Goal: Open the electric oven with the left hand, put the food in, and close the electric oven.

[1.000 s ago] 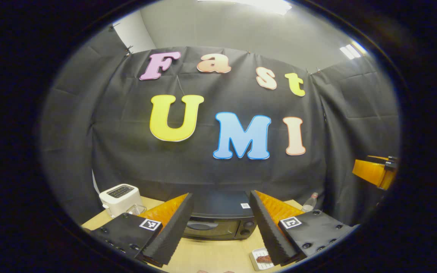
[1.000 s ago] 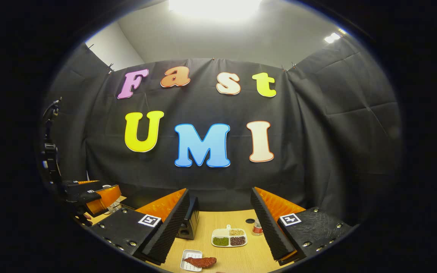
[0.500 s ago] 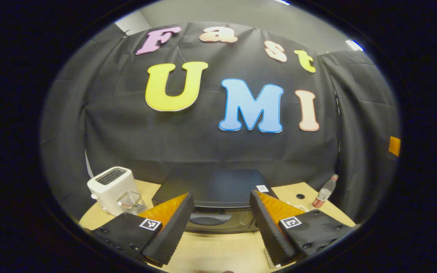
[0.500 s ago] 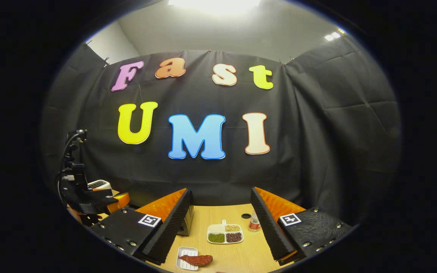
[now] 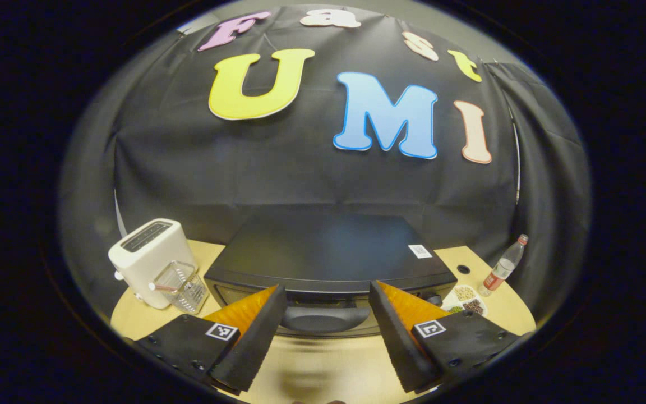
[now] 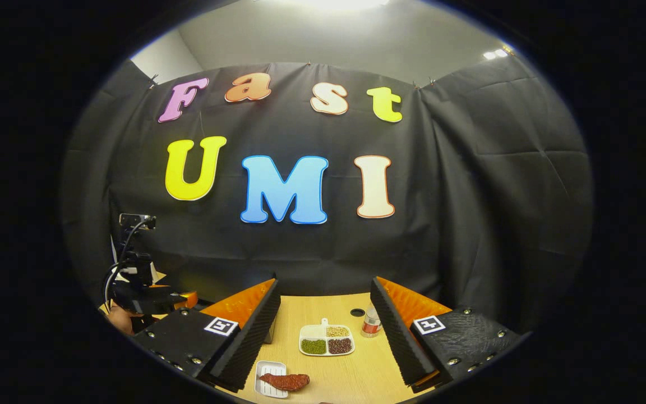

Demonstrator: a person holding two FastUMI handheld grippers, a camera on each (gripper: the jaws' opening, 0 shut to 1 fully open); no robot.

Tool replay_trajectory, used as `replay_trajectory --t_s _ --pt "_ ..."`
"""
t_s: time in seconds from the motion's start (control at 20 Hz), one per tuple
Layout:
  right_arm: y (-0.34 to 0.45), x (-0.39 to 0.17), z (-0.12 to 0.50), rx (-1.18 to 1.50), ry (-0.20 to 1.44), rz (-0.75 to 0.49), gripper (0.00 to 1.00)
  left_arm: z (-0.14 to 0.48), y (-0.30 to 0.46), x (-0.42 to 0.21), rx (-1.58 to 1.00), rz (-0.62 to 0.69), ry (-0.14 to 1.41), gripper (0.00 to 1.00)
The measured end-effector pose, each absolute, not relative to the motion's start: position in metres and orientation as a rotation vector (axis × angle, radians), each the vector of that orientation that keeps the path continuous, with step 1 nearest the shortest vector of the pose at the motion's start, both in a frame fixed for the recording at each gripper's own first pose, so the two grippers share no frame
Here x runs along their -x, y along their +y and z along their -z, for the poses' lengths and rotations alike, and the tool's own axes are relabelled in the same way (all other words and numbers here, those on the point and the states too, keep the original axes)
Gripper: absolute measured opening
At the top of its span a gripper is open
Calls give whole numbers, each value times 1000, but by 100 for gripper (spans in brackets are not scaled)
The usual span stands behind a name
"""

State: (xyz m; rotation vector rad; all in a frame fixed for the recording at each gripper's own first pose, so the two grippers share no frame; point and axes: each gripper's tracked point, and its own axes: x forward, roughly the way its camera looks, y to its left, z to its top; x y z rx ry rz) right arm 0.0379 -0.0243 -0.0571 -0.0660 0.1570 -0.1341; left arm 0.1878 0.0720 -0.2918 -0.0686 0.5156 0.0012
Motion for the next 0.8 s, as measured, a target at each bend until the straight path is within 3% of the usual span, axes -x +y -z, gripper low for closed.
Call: replay_trajectory --t_s 0.55,0.65,0.7,0.8 --pt "-21 -37 61 85 168 123 98 322 73 -198 5 -4 552 95" --pt "-21 -34 61 82 169 121 98 322 74 -194 -35 -2 553 100" --pt "-21 -33 60 83 165 120 98 322 74 -193 -33 -5 550 95" --pt "-23 -29 59 88 162 121 98 323 72 -188 -24 -9 551 100"
